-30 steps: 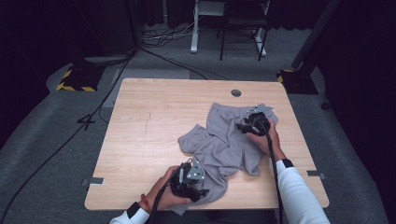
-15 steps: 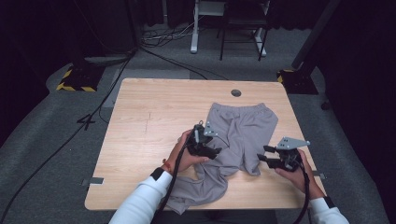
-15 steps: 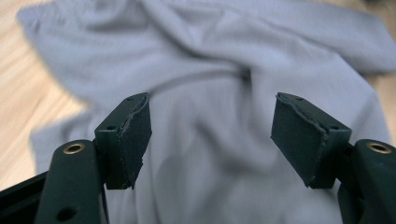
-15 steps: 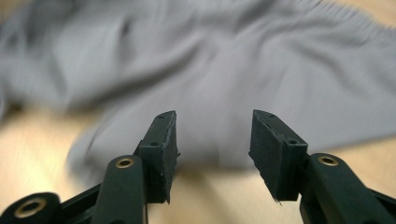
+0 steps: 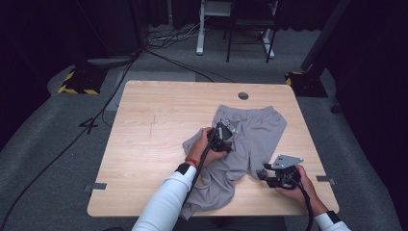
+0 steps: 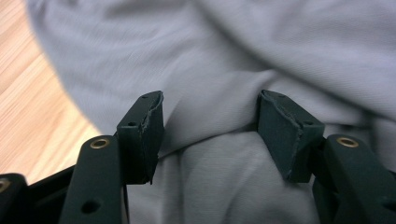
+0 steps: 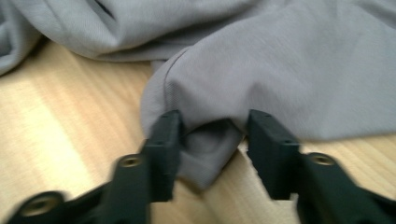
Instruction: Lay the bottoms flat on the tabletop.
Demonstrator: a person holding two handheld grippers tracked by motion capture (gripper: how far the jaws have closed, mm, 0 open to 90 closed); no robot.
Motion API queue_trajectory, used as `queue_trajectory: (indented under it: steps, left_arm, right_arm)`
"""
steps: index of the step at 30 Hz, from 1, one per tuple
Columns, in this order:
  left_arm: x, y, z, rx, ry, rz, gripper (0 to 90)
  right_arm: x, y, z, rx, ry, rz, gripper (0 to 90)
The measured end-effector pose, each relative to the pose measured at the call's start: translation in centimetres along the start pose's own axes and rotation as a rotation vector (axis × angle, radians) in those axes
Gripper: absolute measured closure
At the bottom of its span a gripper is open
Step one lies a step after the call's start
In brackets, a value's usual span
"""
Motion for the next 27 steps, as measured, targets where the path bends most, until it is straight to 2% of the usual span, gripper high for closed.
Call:
queue_trajectory:
  steps: [1, 2, 3, 5, 6, 7, 9, 10, 11, 12, 13, 15, 17, 19, 20, 21, 22, 23, 25, 27]
  left_arm:
    - [0.0, 0.0, 0.0, 0.000, 0.000, 0.000, 44.2]
    - [-0.1, -0.3, -0.8, -0.014, 0.024, -0.008, 44.9]
    - [-0.2, -0.5, -1.3, -0.022, 0.042, -0.011, 45.3]
    - [-0.4, -1.2, -2.4, -0.042, 0.059, -0.021, 47.0]
    - [-0.6, -1.5, -3.1, -0.050, 0.066, -0.030, 47.0]
    - [-0.9, -1.9, -3.7, -0.069, 0.069, -0.040, 46.9]
    - [-1.4, -3.0, -4.9, -0.101, 0.040, -0.037, 46.6]
    - [-1.4, -3.0, -4.9, -0.101, 0.040, -0.037, 46.5]
    - [-1.9, -3.9, -5.8, -0.131, 0.010, -0.037, 46.4]
    - [-2.1, -4.3, -6.2, -0.127, 0.060, -0.046, 47.1]
    - [-2.4, -4.8, -6.5, -0.126, 0.078, -0.053, 47.3]
    - [-3.0, -5.7, -7.3, -0.154, 0.054, -0.052, 47.4]
    - [-3.5, -6.6, -7.8, -0.176, 0.053, -0.048, 46.0]
    - [-3.7, -7.0, -7.9, -0.181, 0.046, -0.048, 44.7]
    - [-4.2, -7.6, -7.8, -0.178, 0.036, -0.041, 44.7]
    - [-4.4, -7.9, -7.6, -0.166, 0.035, -0.037, 44.8]
    - [-4.4, -7.9, -7.6, -0.166, 0.035, -0.037, 45.1]
    - [-4.9, -8.7, -7.1, -0.159, 0.030, -0.020, 45.6]
    - [-5.5, -9.6, -6.5, -0.159, 0.003, -0.001, 46.2]
    - [-6.1, -10.7, -5.9, -0.170, -0.029, 0.013, 46.1]
  right_arm:
    - [0.0, 0.0, 0.0, 0.000, 0.000, 0.000, 59.1]
    - [0.1, 0.0, 0.2, 0.009, -0.030, -0.002, 69.2]
    - [0.1, 0.0, 0.3, 0.008, -0.039, -0.006, 74.9]
    - [-0.1, -0.1, 0.6, 0.005, -0.071, -0.016, 82.6]
    - [-0.2, -0.2, 0.8, 0.012, -0.071, -0.016, 86.0]
    - [-0.3, -0.3, 1.1, 0.018, -0.078, -0.015, 86.8]
    - [-0.7, -0.2, 1.6, 0.038, -0.085, 0.006, 87.1]
    - [-0.7, -0.2, 1.6, 0.038, -0.085, 0.006, 87.1]
    - [-1.5, 0.2, 1.9, 0.051, -0.083, 0.039, 87.6]
    - [-1.8, 0.4, 2.1, 0.053, -0.093, 0.054, 89.9]
    - [-2.2, 0.6, 2.4, 0.056, -0.118, 0.065, 89.9]
    - [-3.1, 1.1, 3.0, 0.084, -0.124, 0.108, 90.0]
    - [-4.1, 1.7, 3.6, 0.105, -0.134, 0.148, 90.0]
    - [-4.4, 1.9, 3.7, 0.111, -0.122, 0.162, 89.9]
    - [-4.3, 2.2, 3.2, 0.088, -0.062, 0.158, 84.7]
    - [-4.0, 2.2, 2.7, 0.062, -0.047, 0.158, 79.4]
    - [-3.5, 2.1, 2.1, 0.043, -0.040, 0.146, 74.7]
    - [-2.9, 2.0, 1.6, 0.030, -0.018, 0.128, 69.9]
    - [-1.8, 1.8, 0.5, 0.007, 0.040, 0.104, 65.1]
    - [-0.8, 1.8, -0.3, -0.019, 0.069, 0.086, 61.8]
Point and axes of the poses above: each handheld gripper's, and its own axes: x roughly forward along the jaws, y roughly out of its top, z roughly to its right, the point moved 4 cm from there along x, roughly forward along the jaws, and after that the axes turned 1 degree about -y, right-handed, at the moved point
